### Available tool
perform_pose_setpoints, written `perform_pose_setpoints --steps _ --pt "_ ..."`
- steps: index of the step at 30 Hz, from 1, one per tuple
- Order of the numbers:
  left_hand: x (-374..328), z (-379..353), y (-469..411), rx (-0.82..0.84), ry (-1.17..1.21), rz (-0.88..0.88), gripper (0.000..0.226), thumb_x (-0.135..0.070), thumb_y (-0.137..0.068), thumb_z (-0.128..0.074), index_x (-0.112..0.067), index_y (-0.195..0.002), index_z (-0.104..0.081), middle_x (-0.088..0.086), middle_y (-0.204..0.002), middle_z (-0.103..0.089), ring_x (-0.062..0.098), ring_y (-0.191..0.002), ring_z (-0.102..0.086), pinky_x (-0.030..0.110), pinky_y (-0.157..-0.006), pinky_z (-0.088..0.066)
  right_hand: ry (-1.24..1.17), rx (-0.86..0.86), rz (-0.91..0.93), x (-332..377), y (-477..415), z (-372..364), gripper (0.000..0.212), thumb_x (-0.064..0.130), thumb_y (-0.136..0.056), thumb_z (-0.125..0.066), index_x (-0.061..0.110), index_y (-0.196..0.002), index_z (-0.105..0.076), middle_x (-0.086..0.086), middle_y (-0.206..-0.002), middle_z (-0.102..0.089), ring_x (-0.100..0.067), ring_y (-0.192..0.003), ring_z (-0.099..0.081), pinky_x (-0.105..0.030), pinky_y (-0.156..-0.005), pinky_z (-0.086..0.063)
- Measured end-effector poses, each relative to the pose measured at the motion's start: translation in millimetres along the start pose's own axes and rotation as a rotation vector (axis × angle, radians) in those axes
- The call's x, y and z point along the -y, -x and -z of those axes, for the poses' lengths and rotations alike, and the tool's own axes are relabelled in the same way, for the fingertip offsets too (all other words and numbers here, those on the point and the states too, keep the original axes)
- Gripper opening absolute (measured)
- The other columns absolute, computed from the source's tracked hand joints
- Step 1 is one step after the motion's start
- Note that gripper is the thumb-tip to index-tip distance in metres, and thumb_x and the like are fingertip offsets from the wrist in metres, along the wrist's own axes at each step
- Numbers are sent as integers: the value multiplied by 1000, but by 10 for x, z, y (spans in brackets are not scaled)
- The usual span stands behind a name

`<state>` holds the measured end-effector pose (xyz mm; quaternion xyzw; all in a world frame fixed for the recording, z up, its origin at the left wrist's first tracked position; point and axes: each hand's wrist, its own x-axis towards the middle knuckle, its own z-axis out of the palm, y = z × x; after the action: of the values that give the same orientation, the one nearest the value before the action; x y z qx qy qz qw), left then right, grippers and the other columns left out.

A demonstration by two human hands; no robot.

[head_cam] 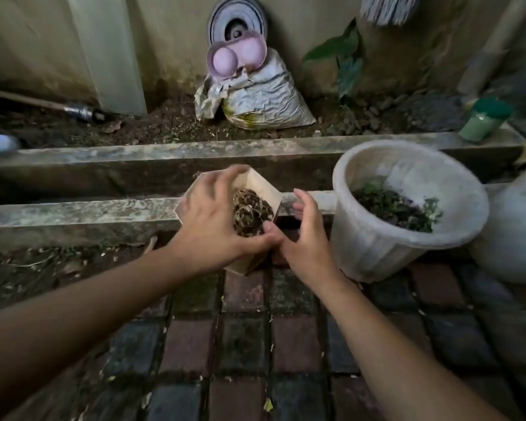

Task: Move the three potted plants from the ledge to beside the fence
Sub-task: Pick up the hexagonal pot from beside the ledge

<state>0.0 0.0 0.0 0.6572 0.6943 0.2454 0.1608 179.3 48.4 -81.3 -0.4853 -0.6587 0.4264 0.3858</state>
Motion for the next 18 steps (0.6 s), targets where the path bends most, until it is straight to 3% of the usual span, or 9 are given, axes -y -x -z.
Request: perform_pose_setpoints --steps 2,4,6,8,11,15,18 --pt "-41 -212 -33 18 -217 -159 101 -94 -61 -52 -45 -146 -29 8 -146 -39 31 -145 -33 65 -124 -25 -94 -21 -21 -181 28 -51 95 70 -76 -66 36 -155 -26 -2 -159 -36 -10 -144 -35 -26 -116 -32" --pt "-27 -325 -47 70 -330 -188 99 -94 -66 -52 -37 -146 -40 7 -143 -42 30 -140 -34 60 -123 -28 -111 -3 -44 -354 123 -71 91 65 -80 -68 38 -156 -26 -3 -159 -35 -12 -144 -36 -33 -115 -35" --pt "26 -367 -21 122 -364 -106 94 -86 -74 -60 -32 -149 -45 7 -146 -44 32 -140 -34 53 -121 -33 -72 42 -74 -493 286 -62 85 53 -87 -72 36 -156 -26 -5 -159 -36 -13 -143 -37 -35 -113 -37" --pt "52 -398 35 149 -467 -99 75 -73 -86 -64 -31 -147 -48 5 -144 -50 33 -138 -37 52 -115 -37 -36 116 -123 -570 421 -22 78 39 -93 -75 32 -156 -30 -6 -157 -37 -16 -144 -39 -34 -112 -38" --pt "60 -430 131 90 -483 -119 45 -57 -97 -62 -32 -134 -62 0 -130 -63 35 -129 -43 54 -106 -42 21 134 -144 -611 502 -3 71 35 -93 -75 29 -154 -38 -6 -152 -45 -15 -139 -44 -29 -105 -36" --pt "151 -485 202 -54 -446 -126 20 -34 -100 -65 -25 -117 -72 6 -112 -67 42 -117 -48 52 -95 -41 7 128 -138 -629 572 -56 65 32 -95 -73 27 -152 -43 -7 -145 -51 -12 -131 -47 -28 -100 -36" --pt "164 -462 259 -45 -504 -151 16 -19 -95 -68 -21 -111 -71 7 -106 -65 42 -116 -48 52 -93 -39 -27 98 -181 -629 637 -114 65 27 -95 -73 23 -152 -42 -9 -143 -51 -10 -123 -46 -27 -97 -35"
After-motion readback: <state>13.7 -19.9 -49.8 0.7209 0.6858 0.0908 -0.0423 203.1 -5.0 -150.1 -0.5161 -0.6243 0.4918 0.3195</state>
